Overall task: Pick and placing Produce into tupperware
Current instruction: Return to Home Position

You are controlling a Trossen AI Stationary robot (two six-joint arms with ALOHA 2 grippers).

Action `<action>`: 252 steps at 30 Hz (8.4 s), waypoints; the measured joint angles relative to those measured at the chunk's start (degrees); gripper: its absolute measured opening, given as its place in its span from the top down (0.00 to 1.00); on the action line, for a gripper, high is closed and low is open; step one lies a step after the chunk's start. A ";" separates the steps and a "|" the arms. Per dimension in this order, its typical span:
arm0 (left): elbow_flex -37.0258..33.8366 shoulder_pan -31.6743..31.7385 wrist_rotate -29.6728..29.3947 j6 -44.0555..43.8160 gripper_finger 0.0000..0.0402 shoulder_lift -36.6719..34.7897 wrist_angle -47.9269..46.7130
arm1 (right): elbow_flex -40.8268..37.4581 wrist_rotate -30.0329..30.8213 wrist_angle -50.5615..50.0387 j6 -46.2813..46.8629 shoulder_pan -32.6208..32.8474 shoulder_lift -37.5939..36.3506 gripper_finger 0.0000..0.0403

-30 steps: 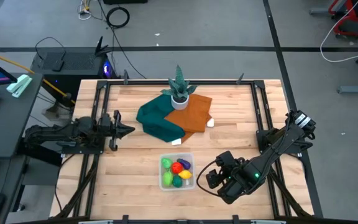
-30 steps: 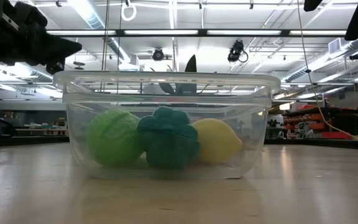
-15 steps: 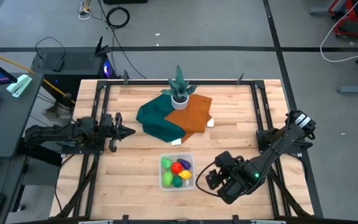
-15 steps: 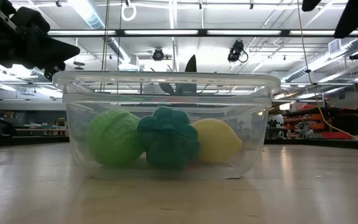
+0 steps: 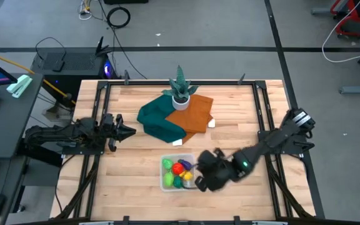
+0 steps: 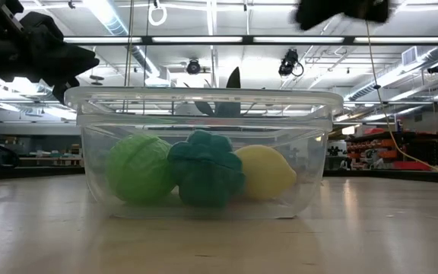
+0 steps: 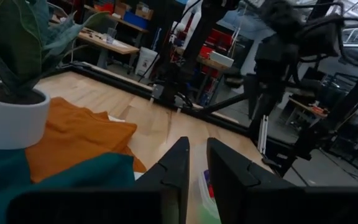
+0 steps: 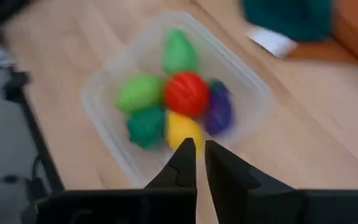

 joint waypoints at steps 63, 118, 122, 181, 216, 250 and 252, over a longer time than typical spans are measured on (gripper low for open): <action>-0.01 -0.01 0.01 0.10 0.84 0.00 1.02 | -70.24 -21.95 49.82 -39.62 -26.09 -96.43 1.00; -0.02 0.01 -0.01 0.11 0.86 0.00 1.00 | -79.90 -27.02 66.69 -35.63 -33.20 -96.37 1.00; -0.01 -0.01 0.00 0.10 0.84 0.00 1.01 | -79.92 -27.61 58.80 -36.39 -33.76 -96.43 1.00; -0.01 0.00 0.00 0.09 0.86 0.00 1.00 | -79.49 -29.09 44.10 -63.72 -35.90 -96.31 1.00; -0.01 0.00 -0.01 17.68 0.85 0.00 1.01 | -79.49 -29.15 44.11 -63.67 -35.90 -96.30 1.00; -0.02 0.01 -0.01 17.68 0.82 0.00 1.01 | -79.49 -29.18 44.13 -63.65 -35.92 -96.30 1.00; -0.01 0.01 -0.01 17.70 0.83 0.00 1.00 | -79.49 -29.18 44.13 -63.65 -35.92 -96.30 1.00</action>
